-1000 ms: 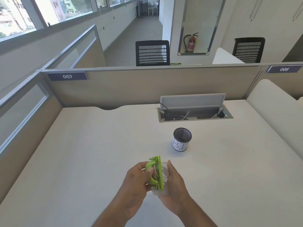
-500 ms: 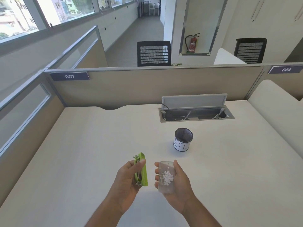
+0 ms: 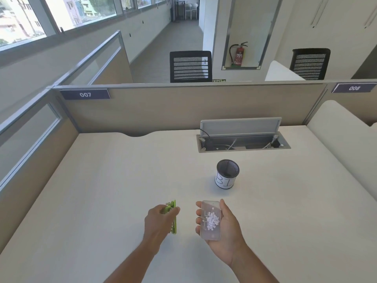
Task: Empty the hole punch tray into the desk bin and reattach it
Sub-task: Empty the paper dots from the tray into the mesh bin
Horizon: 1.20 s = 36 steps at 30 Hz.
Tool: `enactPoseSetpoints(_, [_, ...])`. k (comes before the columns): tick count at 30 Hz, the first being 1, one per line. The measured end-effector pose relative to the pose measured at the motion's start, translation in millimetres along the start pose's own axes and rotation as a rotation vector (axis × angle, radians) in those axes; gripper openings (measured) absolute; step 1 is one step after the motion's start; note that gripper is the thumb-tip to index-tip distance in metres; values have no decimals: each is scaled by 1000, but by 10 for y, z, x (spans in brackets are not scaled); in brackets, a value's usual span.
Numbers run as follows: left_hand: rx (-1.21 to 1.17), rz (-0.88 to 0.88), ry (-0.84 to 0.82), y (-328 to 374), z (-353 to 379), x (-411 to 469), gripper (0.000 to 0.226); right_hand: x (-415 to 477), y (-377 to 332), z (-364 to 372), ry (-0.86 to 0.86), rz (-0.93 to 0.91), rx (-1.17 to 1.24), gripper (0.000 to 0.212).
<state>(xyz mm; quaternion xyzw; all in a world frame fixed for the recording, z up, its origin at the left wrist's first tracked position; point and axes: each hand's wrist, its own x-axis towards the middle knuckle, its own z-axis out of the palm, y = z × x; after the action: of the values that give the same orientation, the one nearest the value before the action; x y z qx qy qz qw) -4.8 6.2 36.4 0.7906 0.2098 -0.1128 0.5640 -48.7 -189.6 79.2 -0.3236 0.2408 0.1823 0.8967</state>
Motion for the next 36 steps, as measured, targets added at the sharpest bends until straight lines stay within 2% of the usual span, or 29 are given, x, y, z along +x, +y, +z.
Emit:
enactPoseSetpoints(3, [65, 37, -36, -49, 50, 88, 45, 6, -16, -11, -2, 4, -1, 70])
enactPoseSetpoints(9, [217, 119, -44, -158, 175, 198, 39, 24, -22, -29, -3, 2, -10, 70])
enactPoseSetpoints(17, [249, 122, -66, -165, 188, 262, 45, 29, -31, -66, 1, 1, -16, 68])
enactPoseSetpoints(24, [292, 117, 39, -158, 200, 227, 47, 29, -40, -45, 3, 3, -18, 66])
enactPoseSetpoints(29, [273, 122, 133, -129, 252, 133, 38, 20, -29, -34, 4, 10, -20, 66])
enactPoseSetpoints(36, [239, 101, 115, -112, 194, 123, 44, -3, -44, -47, 2, 2, -28, 65])
